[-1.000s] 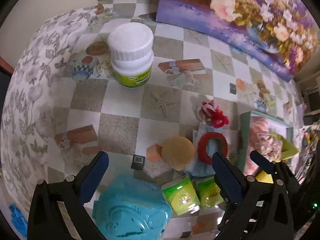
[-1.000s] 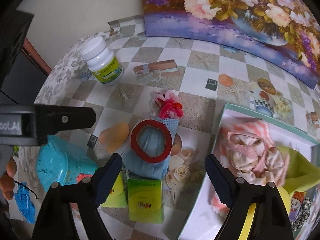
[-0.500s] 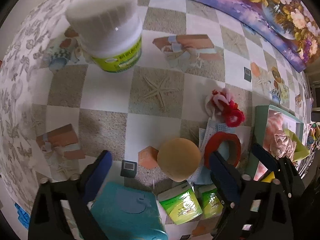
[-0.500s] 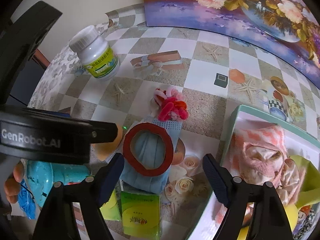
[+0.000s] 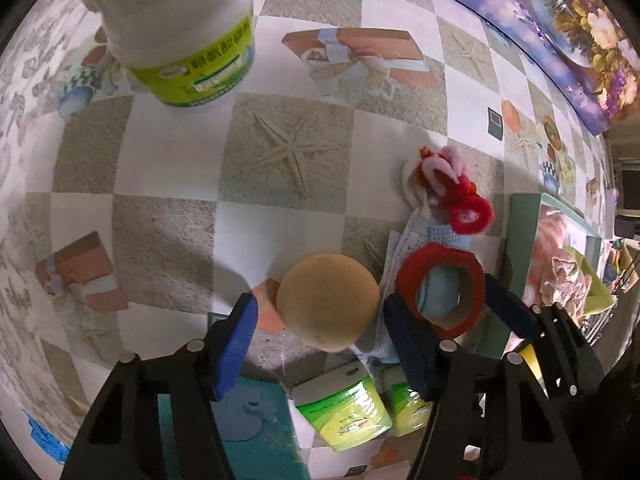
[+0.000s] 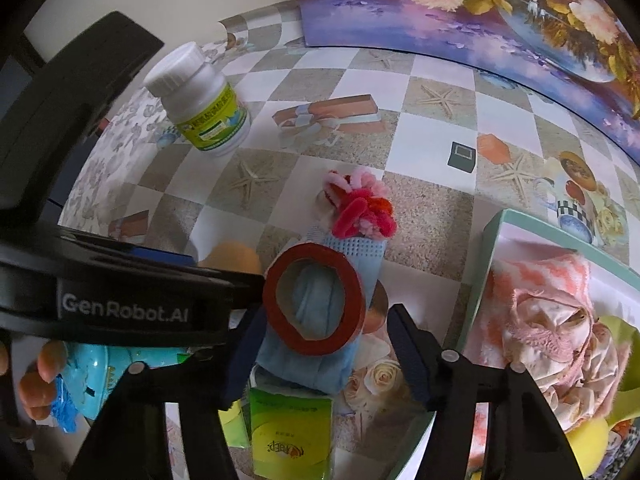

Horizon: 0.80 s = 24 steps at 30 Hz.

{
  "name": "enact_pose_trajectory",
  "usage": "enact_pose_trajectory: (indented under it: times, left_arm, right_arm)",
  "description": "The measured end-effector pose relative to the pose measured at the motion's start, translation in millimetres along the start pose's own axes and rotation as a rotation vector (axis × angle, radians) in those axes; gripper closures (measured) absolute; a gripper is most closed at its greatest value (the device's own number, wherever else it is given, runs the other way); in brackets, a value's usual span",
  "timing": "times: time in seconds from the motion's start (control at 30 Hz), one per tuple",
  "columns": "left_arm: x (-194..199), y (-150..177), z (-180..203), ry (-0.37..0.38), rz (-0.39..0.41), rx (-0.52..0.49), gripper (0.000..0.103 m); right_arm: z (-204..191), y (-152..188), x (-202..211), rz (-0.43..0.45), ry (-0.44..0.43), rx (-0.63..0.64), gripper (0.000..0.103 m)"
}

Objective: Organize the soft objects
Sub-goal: 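Grasp the tan sponge ball with the left gripper while the right gripper grasps the red ring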

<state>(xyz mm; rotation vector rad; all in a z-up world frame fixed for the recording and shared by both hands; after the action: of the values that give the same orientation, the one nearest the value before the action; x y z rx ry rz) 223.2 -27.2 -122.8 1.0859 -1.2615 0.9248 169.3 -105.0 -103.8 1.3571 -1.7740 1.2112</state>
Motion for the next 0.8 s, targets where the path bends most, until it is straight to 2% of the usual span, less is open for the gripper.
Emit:
enact_pose_trajectory:
  times: [0.27,0.5,0.8]
  left_arm:
    - [1.3,-0.7,11.2,0.011,0.007,0.002,0.045]
    - [4.9,3.6,15.2,0.012,0.015,0.010,0.049]
    - [1.8,-1.7,-7.7,0.010,0.015,0.056,0.050]
  right_arm:
    - [0.2,1.9,1.2,0.003,-0.027,-0.003,0.050]
    - [3.1,3.5,4.3,0.010,-0.041,-0.013,0.051]
    - [9.1,3.6,7.7,0.018,-0.047,-0.038,0.052]
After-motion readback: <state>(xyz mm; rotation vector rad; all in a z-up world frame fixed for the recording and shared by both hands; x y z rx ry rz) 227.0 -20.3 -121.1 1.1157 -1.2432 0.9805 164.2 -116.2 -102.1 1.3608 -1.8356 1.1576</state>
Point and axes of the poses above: each gripper's, at about its wrist camera, not at the fingertips, and x roughly against the way its jaws point, z to its right, y to its underside, the point moved 3 cm from there along -x, roughly the way its jaws point, and after that the axes turned 14 degrees about -y, right-handed, at the moved point
